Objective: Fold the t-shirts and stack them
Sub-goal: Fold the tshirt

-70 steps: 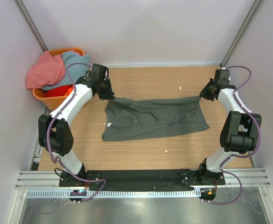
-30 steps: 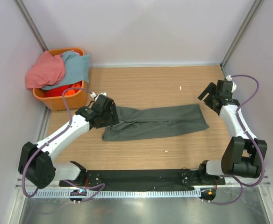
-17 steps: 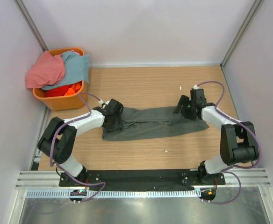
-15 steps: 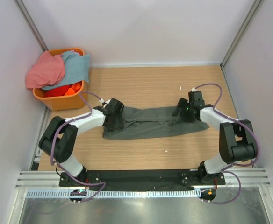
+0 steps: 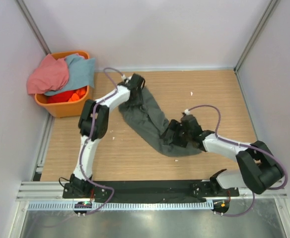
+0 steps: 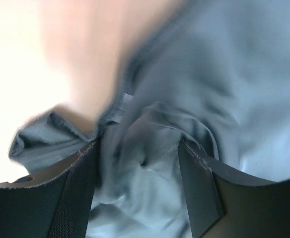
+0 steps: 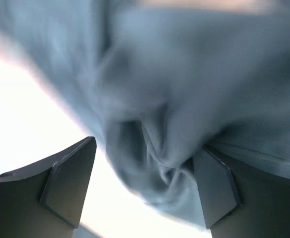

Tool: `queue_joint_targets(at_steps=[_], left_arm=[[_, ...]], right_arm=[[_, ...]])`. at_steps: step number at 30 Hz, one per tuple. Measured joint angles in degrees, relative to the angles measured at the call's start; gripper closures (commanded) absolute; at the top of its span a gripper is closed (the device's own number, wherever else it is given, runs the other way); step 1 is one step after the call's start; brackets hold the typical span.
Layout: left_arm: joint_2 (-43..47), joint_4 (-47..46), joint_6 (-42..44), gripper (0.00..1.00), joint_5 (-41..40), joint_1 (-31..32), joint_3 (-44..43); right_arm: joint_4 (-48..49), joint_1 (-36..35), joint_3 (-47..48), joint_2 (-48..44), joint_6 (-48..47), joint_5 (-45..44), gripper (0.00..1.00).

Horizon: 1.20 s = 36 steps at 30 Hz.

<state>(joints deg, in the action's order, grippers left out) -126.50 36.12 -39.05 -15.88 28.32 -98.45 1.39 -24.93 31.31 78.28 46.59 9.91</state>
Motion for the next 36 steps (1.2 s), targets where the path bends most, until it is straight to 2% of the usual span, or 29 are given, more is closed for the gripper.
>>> queue_joint_targets(at_steps=[2, 4, 6, 8, 11, 15, 18, 22, 26, 32, 36], left_arm=[[-8.3, 2.9, 2.4, 0.35, 2.0, -1.3, -14.3], [-18.6, 6.4, 5.1, 0.32, 5.5, -2.4, -32.7], [-26.8, 8.8, 7.0, 0.29, 8.7, -3.2, -47.1], [-29.0, 9.1, 8.3, 0.26, 11.2, -3.6, -50.8], [-24.3, 7.5, 9.9, 0.21, 15.4, -3.6, -43.5], [-15.4, 8.8, 11.1, 0.20, 17.0, -3.0, -35.1], [-3.9, 9.2, 11.0, 0.21, 16.0, -2.4, -27.7], [15.7, 7.5, 10.4, 0.21, 15.0, -2.2, -10.7], [32.2, 5.1, 9.4, 0.22, 13.0, -1.6, 8.2], [39.0, 4.0, 7.4, 0.24, 12.2, 1.2, 27.9], [41.2, 4.6, 6.4, 0.24, 11.9, 3.2, 33.4]], right_arm=[[-3.1, -9.6, -0.6, -3.2, 4.9, -0.5, 0.10], [-8.1, -17.7, 2.5, -5.3, 7.8, -0.6, 0.09], [-12.6, -21.0, 7.6, -6.6, 8.9, -1.9, 0.07], [-16.2, -21.5, 12.7, -7.8, 9.0, -4.5, 0.07], [-20.2, -21.2, 18.7, -9.5, 7.3, -9.1, 0.07], [-25.1, -20.5, 25.0, -8.0, 2.7, -15.8, 0.07], [-27.2, -16.9, 30.2, -3.5, -1.7, -18.5, 0.12], [-27.7, -9.5, 32.2, 1.2, -4.8, -20.7, 0.12], [-26.7, -8.0, 24.1, 0.3, -4.8, -22.8, 0.12], [-24.6, -10.4, 5.9, -1.0, -1.9, -22.0, 0.13], [-21.5, -16.8, 0.9, -7.6, 2.8, -21.2, 0.17]])
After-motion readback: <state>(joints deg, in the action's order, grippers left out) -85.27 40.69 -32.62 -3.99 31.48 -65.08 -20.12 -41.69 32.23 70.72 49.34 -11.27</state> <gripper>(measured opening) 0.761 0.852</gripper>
